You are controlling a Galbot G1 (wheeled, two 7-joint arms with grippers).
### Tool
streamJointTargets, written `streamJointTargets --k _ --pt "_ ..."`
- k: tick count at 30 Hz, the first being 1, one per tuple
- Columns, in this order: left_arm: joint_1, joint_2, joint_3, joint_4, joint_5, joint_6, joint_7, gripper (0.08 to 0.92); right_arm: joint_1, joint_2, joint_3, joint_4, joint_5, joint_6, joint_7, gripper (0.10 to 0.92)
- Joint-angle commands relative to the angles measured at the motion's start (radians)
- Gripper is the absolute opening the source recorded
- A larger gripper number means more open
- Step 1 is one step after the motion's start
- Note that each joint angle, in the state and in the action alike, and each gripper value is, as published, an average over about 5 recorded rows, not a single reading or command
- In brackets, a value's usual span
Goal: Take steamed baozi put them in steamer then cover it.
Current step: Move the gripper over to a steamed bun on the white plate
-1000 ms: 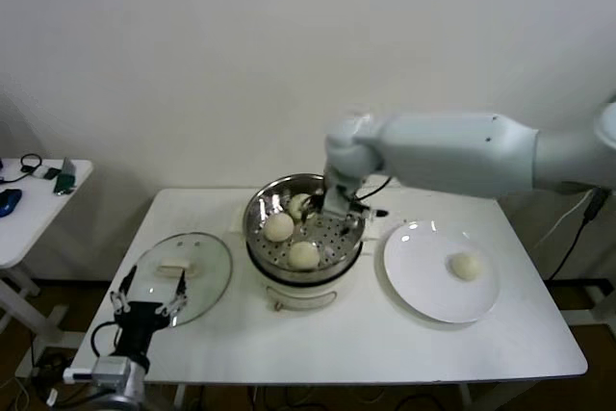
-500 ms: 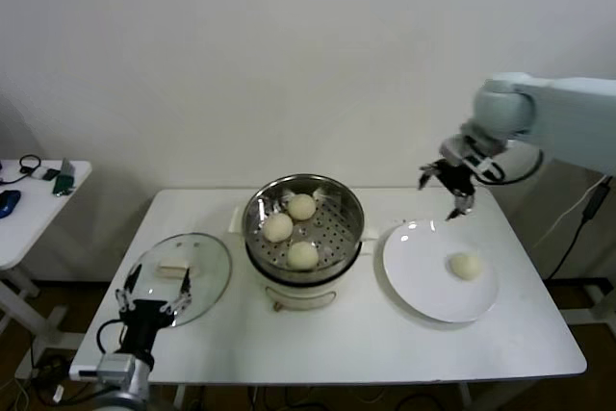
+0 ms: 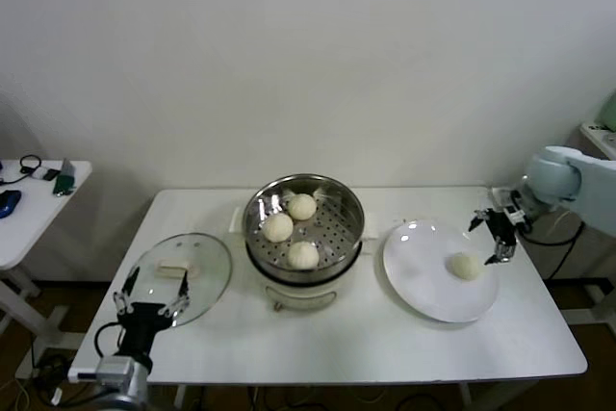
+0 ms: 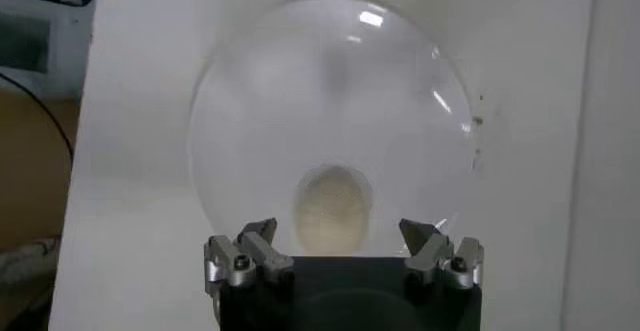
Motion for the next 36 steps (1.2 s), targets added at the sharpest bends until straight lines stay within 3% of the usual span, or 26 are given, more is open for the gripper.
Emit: streamJointTargets --k 1,13,28,36 --pt "0.001 -0.003 -0.001 0.005 0.003 -0.001 0.000 0.823 -0.207 0.055 0.158 -0.177 -0.076 -0.029 0.015 0.823" --pt "0.002 -0.001 -0.008 0.014 0.004 0.000 0.000 0.823 -0.273 0.190 0.202 -0.295 -0.068 -0.022 0.004 0.823" --pt "0.001 -0.001 -0.005 0.012 0.006 0.004 0.001 0.823 -0.282 0.209 0.202 -0.320 -0.082 -0.024 -0.013 0.819" --pt "-0.001 -0.001 -0.003 0.010 0.005 0.007 0.001 0.823 -0.281 0.194 0.207 -0.302 -0.082 -0.027 -0.018 0.738"
